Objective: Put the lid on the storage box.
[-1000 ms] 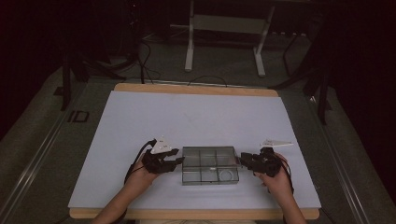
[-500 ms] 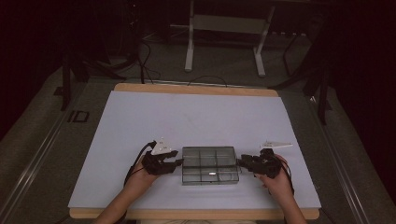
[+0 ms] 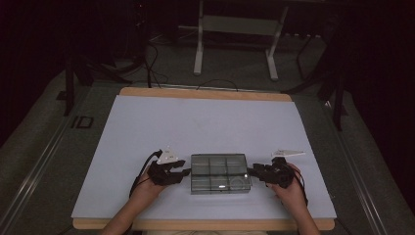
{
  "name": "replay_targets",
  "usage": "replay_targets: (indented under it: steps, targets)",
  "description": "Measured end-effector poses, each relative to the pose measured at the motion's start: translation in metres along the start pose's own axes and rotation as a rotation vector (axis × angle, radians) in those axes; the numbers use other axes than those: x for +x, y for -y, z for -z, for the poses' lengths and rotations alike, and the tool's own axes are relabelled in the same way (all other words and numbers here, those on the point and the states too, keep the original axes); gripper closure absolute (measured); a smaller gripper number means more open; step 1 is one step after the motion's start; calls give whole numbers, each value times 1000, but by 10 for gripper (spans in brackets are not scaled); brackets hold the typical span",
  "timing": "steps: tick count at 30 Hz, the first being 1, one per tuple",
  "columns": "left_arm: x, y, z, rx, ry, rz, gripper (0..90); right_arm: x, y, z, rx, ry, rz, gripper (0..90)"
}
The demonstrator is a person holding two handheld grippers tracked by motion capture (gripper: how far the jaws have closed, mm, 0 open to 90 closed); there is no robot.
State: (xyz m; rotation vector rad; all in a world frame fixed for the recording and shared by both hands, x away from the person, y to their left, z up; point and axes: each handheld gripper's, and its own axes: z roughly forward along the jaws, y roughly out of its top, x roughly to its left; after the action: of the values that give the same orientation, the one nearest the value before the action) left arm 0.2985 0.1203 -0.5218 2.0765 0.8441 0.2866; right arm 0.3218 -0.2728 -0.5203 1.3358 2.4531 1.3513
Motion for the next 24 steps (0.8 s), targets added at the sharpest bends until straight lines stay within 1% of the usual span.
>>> replay_targets:
  steps: [5,6,7,8,11,14,16,18,20,24]
  targets:
    - [0,0,0,12,-9,-10,578,-1,0,1,-4,1,-1,569]
    - [1,0,-1,19,-17,-11,578,-1,0,1,-4,1,-1,569]
    - [3,2,-1,12,-4,1,577,-1,0,2,-11,-4,0,558]
    - [4,2,-1,10,-2,3,577,0,-1,2,-11,3,5,556]
    - [5,1,0,9,-1,9,533,-1,0,2,-7,15,12,547]
    - [7,1,1,1,2,17,519,-3,0,2,-7,17,6,544]
    - [7,2,2,-2,1,16,505,-3,-1,4,-9,20,9,538]
    - [8,2,3,-8,12,21,505,-4,-1,5,-14,23,8,534]
    - [8,3,4,-3,15,17,485,-5,-2,7,-17,24,7,525]
    - [10,4,5,-5,29,28,472,-6,-3,9,-24,33,20,499]
